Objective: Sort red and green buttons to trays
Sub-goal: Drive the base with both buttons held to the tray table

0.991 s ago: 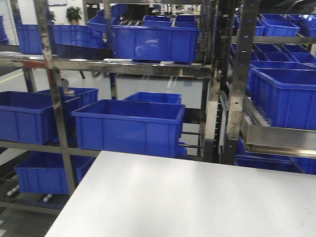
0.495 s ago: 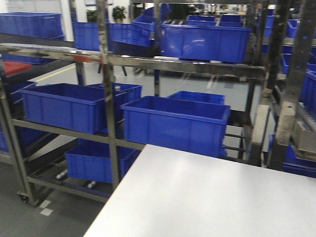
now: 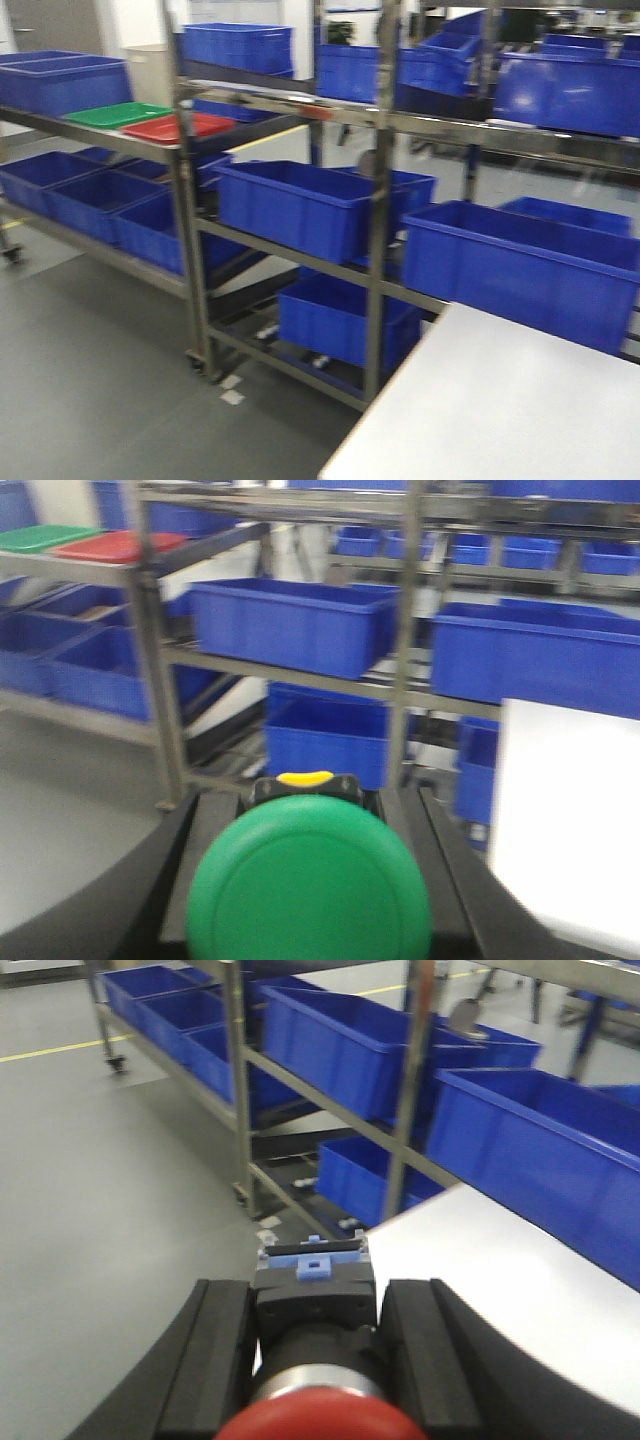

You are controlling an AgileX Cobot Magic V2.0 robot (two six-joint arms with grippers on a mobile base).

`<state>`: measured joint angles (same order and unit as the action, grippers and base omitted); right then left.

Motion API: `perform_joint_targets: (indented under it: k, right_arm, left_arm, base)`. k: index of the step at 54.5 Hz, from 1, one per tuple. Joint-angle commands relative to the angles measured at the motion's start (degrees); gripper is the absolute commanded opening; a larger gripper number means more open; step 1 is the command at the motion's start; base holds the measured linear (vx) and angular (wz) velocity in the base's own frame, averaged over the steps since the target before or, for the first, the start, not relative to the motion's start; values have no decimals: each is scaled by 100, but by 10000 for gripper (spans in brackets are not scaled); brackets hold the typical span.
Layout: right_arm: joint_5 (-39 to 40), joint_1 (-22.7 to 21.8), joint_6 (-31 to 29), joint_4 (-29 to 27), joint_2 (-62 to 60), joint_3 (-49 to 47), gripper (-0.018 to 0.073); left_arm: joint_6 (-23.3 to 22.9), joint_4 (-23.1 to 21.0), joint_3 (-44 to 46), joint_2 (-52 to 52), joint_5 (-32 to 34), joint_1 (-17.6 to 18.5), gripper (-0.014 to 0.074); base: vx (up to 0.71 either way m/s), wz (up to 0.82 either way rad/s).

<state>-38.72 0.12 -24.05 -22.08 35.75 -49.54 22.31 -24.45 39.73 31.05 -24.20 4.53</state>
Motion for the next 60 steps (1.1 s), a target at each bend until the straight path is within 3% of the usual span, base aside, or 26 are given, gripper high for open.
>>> perform_joint_targets:
  k: [1, 60]
  right_arm:
    - [478, -20, 3, -110, 30, -190, -9]
    - [478, -20, 3, -111, 30, -190, -9]
  left_arm:
    - [-30, -140, 161, 2, 428, 36, 0]
    - [-30, -140, 161, 2, 429, 36, 1]
  base:
    - [4, 67]
    - [12, 55]
